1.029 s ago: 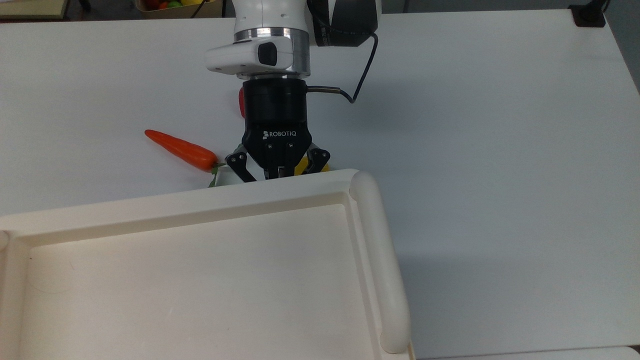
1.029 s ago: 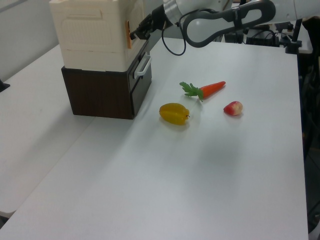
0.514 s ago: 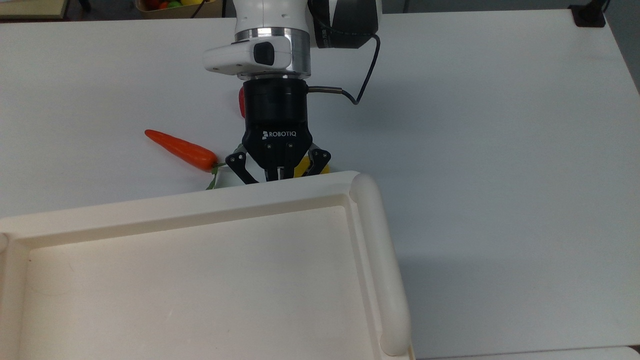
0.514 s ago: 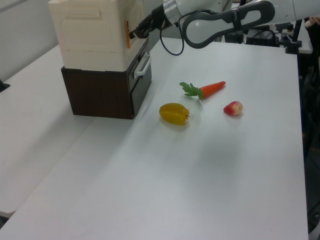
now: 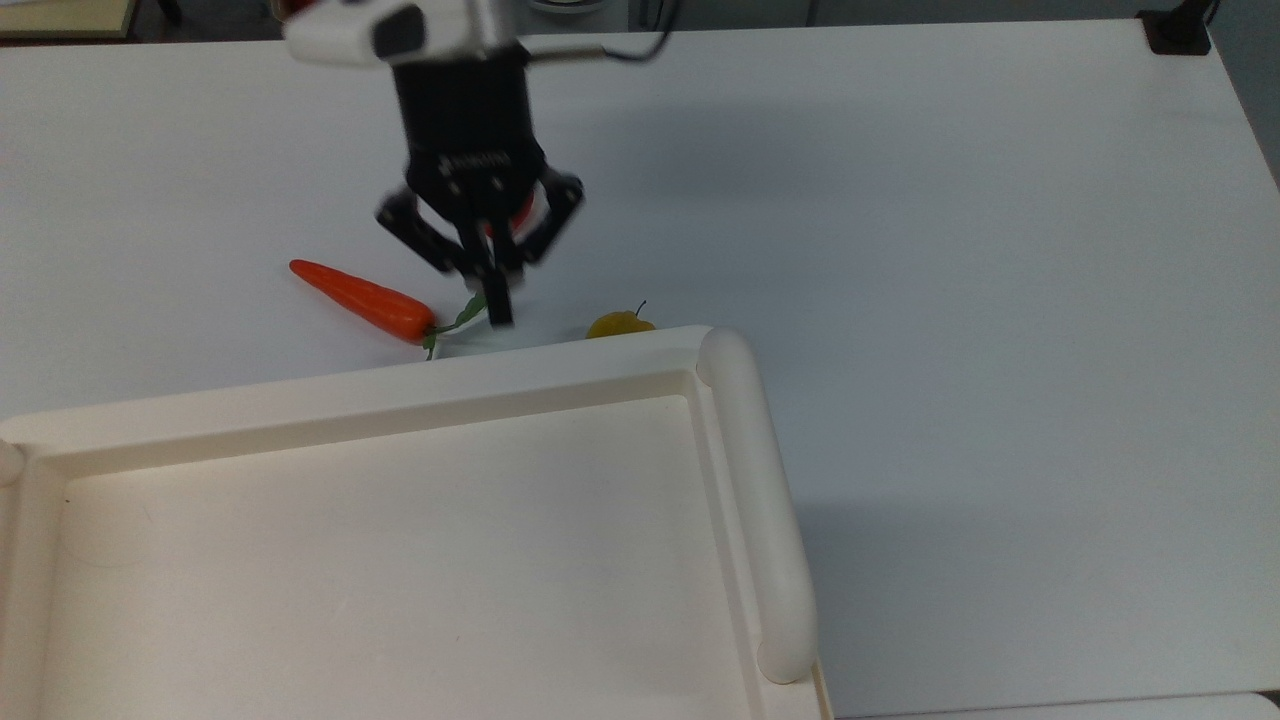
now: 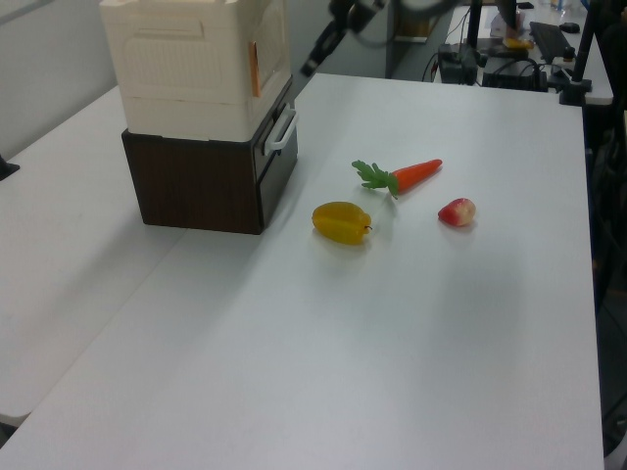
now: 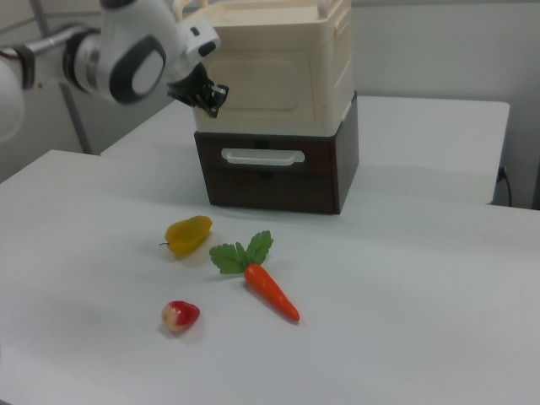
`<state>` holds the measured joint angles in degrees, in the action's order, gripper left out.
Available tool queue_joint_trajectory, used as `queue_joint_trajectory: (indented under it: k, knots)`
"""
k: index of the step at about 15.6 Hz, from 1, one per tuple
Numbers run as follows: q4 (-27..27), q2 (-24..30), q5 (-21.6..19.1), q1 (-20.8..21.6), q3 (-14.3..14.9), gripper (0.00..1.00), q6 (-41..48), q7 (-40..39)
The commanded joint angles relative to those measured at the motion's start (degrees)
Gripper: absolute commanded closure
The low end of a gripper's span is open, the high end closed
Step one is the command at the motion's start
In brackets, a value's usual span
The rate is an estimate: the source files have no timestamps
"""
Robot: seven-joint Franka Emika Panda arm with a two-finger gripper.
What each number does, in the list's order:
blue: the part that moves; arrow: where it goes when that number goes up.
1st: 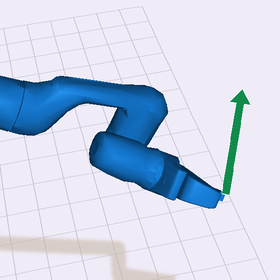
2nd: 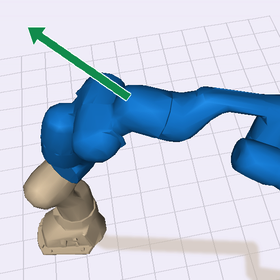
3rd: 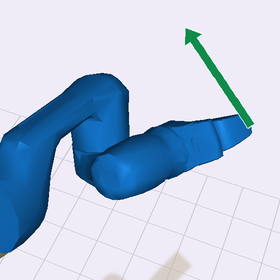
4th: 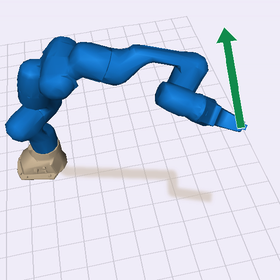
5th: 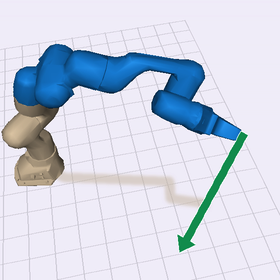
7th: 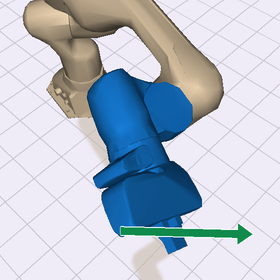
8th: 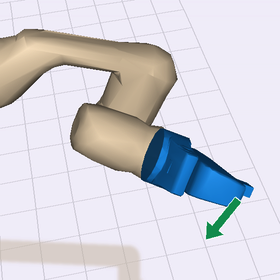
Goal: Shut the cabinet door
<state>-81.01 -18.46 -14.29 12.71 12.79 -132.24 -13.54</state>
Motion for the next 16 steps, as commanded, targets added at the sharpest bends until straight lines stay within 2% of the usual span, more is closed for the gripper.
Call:
queue_joint_trajectory:
  k: [1,3,5,6,7,8,16]
  knots:
    - [-3.98,8.16,-0.03,-1.81,2.14,0.97,17.41,2.81]
    - [-3.98,10.01,0.23,-3.65,2.32,0.96,23.23,2.81]
    - [-4.07,11.07,2.33,-5.24,2.33,0.87,28.59,3.69]
    - [-4.24,11.42,4.26,-5.94,2.32,0.66,31.23,4.65]
    - [-4.42,11.51,5.84,-6.73,2.32,0.22,33.60,6.23]
    - [-4.25,11.51,6.81,-7.52,2.24,0.00,35.11,7.63]
    - [-4.42,10.98,7.88,-9.37,2.32,0.00,40.83,8.87]
